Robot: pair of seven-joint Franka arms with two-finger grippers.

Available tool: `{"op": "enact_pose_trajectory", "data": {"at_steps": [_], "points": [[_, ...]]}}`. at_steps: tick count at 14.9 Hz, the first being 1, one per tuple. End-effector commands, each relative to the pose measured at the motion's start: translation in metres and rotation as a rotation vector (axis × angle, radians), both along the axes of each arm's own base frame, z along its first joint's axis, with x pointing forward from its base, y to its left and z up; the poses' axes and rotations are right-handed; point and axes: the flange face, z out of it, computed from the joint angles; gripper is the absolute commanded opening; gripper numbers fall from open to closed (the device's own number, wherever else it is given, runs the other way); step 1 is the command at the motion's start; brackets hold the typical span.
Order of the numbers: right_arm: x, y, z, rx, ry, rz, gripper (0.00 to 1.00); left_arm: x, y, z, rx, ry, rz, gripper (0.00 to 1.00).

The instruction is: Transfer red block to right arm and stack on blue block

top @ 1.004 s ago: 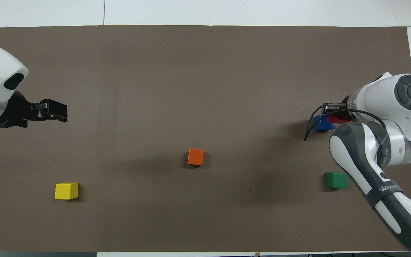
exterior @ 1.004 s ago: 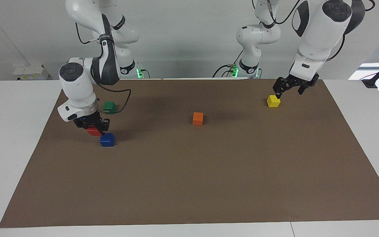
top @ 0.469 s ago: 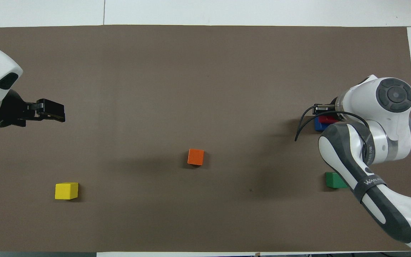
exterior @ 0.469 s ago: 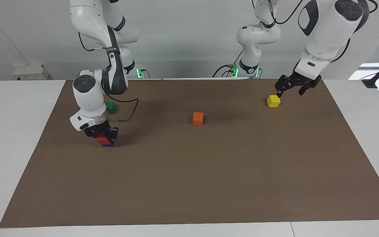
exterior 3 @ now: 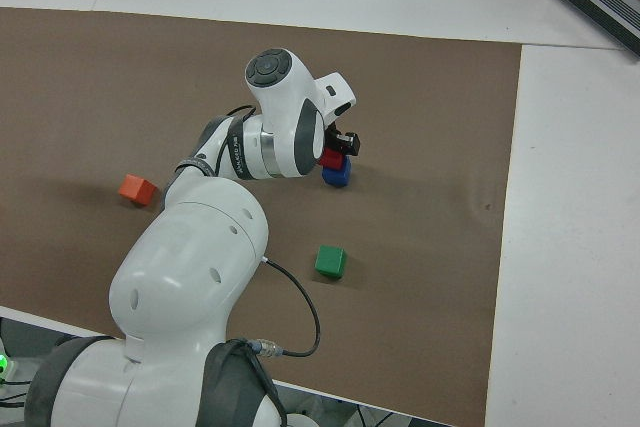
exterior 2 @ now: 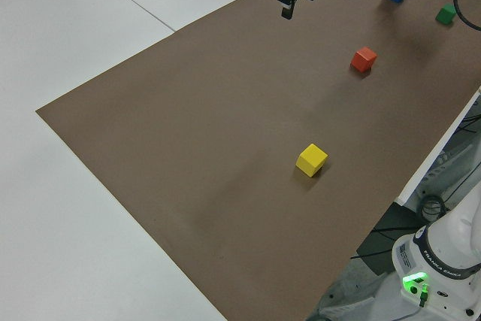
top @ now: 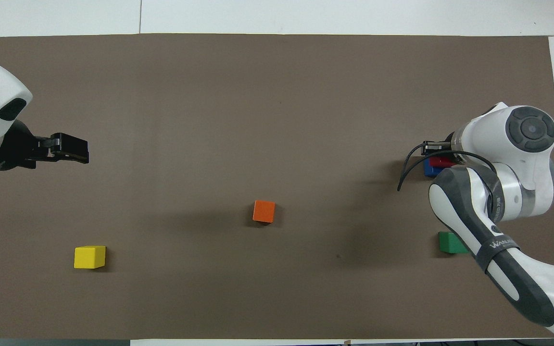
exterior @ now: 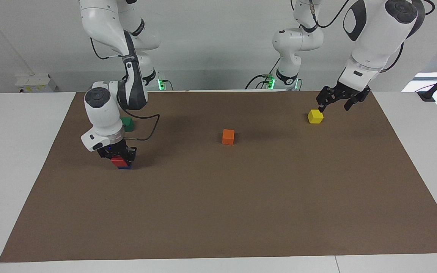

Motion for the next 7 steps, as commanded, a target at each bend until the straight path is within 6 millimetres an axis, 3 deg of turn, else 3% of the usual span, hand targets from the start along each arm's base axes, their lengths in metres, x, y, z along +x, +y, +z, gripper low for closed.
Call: {"op": "enact_pose_trajectory", "data": {"at_steps": [1,2,3,4,7], "points": [[-0.0081,-0.0040,-0.0058,-0.010,-0.007,-0.019,0.00,-0.0039,0.0000,0.0009,-0.005,-0.015,-0.011,1.00],[-0.0068,-0.0044,-0.0047,-0.006,-0.023,-0.018,0.00,-0.0042,0.0001,0.0001,-0.004,-0.012,-0.012,1.00],[-0.0068,-0.0041,-0.0053,-0.003,-0.032,-0.019,0.19,-0.0039,0.0009,0.0002,-0.005,-0.013,-0.009,1.00],[-0.0079,-0.0049,-0.0072,-0.003,-0.034,-0.018,0.99,-0.0044,0.0009,0.0003,-0.004,-0.013,-0.009,1.00],[-0.0078,-0.0048,-0.0071,0.001,-0.036,-0.024,1.00,-0.0043,0.0034,0.0007,-0.004,-0.012,-0.003,1.00]]}}
